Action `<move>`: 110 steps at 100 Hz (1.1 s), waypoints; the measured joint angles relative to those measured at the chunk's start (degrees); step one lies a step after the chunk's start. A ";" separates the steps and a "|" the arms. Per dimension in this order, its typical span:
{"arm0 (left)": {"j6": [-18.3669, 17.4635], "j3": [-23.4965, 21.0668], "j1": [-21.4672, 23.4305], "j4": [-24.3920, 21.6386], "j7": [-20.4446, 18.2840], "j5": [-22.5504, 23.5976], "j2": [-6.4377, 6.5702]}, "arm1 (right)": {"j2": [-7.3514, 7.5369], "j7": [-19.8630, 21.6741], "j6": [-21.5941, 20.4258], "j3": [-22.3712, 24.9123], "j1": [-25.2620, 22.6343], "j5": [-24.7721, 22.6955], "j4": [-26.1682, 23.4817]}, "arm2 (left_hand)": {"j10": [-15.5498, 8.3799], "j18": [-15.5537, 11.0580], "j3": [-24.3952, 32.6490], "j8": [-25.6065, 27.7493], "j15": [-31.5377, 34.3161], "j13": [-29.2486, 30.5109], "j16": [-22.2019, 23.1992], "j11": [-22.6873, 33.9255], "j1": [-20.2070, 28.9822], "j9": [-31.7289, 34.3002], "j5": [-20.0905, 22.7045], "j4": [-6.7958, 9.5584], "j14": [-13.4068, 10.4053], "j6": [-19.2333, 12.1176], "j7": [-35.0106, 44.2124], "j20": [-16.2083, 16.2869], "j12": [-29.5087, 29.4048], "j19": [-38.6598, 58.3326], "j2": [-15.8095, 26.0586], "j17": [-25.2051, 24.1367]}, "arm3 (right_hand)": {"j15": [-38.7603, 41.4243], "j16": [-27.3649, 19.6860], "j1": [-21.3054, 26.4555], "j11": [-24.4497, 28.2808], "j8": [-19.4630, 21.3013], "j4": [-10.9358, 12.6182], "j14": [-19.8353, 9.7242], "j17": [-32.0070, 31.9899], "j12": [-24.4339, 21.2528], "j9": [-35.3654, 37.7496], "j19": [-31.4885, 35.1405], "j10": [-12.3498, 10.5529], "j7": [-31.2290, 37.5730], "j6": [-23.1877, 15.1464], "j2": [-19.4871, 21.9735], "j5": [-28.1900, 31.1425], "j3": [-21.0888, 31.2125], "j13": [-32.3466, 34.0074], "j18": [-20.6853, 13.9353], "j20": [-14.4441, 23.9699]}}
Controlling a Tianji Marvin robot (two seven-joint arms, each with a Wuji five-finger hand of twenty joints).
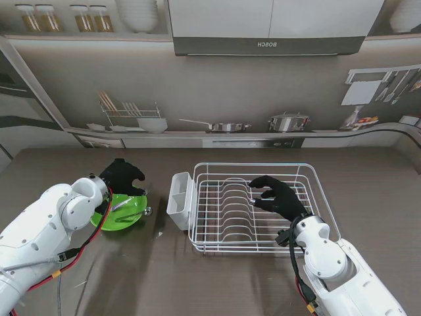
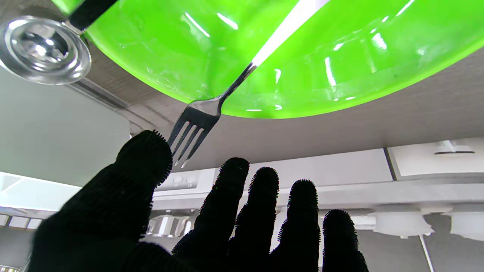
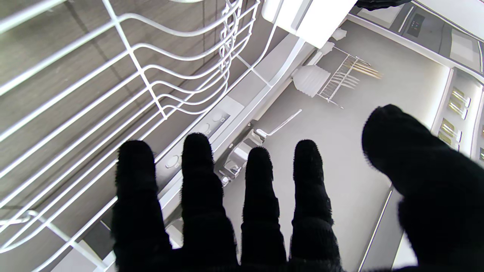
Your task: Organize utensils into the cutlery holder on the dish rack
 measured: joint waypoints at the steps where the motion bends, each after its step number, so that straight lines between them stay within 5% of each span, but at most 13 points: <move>1: 0.00 0.07 -0.07 0.09 -0.02 -0.09 0.00 | 0.00 0.01 0.01 0.00 0.00 0.02 0.00 | 0.00 0.00 0.00 0.00 0.00 0.00 0.00 0.00 0.00 0.00 0.00 0.00 0.00 0.00 0.00 0.00 0.00 -0.06 0.00 0.00 | 0.00 0.00 0.00 0.00 0.00 0.00 0.00 0.00 0.00 0.00 0.00 0.00 0.00 0.00 0.00 0.00 0.00 0.00 0.00 0.00; 110: 1.84 6.46 -4.43 6.13 -0.38 -5.56 -0.41 | 0.04 0.45 1.01 0.50 -0.55 0.31 -1.03 | 0.00 0.00 0.01 -1.40 -0.94 -1.89 -0.02 -0.45 0.12 -2.22 -2.33 0.00 -0.22 -0.53 -1.15 2.67 -0.11 -11.17 0.04 1.37 | 0.00 0.00 0.00 0.00 0.00 0.00 0.00 -0.02 0.00 0.00 0.00 0.02 0.00 0.00 0.59 0.00 0.00 0.00 -0.04 0.00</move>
